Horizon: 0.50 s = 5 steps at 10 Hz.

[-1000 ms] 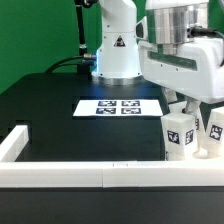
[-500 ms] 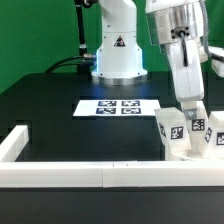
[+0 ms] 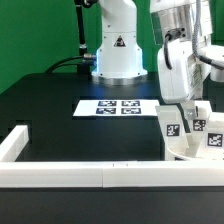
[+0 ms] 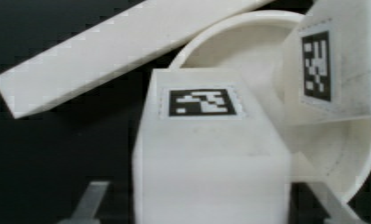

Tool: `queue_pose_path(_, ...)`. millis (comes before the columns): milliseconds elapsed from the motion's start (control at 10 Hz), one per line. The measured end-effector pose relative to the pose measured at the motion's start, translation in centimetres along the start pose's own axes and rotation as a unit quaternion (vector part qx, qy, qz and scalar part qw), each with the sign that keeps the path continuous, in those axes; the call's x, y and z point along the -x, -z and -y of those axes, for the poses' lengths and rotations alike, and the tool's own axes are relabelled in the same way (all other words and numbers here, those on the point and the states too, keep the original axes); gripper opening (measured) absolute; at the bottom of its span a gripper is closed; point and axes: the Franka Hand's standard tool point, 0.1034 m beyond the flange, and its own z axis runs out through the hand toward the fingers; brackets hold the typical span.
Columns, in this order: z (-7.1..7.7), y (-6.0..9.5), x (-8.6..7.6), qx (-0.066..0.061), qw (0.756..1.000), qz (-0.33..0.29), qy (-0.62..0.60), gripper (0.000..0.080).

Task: Assemble stool

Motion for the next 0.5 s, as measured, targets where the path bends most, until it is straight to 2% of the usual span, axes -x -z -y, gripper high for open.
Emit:
queue_pose_path(100,0.0,0.0,0.0,0.000,1.000,0.000,0.003,0.0414)
queue_pose_path(200,-0.1,0.1,0.2,0.001,1.000,0.001,0.017,0.0581)
queue_pose_path(300,-0.1,0.9,0.8,0.000,0.999,0.007,0.047,0.0581)
queue_pose_path(400,0.1,1.7,1.4,-0.004,0.992,0.012,0.127,0.0628)
queue_pose_path(500,-0.1,2.2,2.4,-0.009,0.973,0.016,0.229,0.0646)
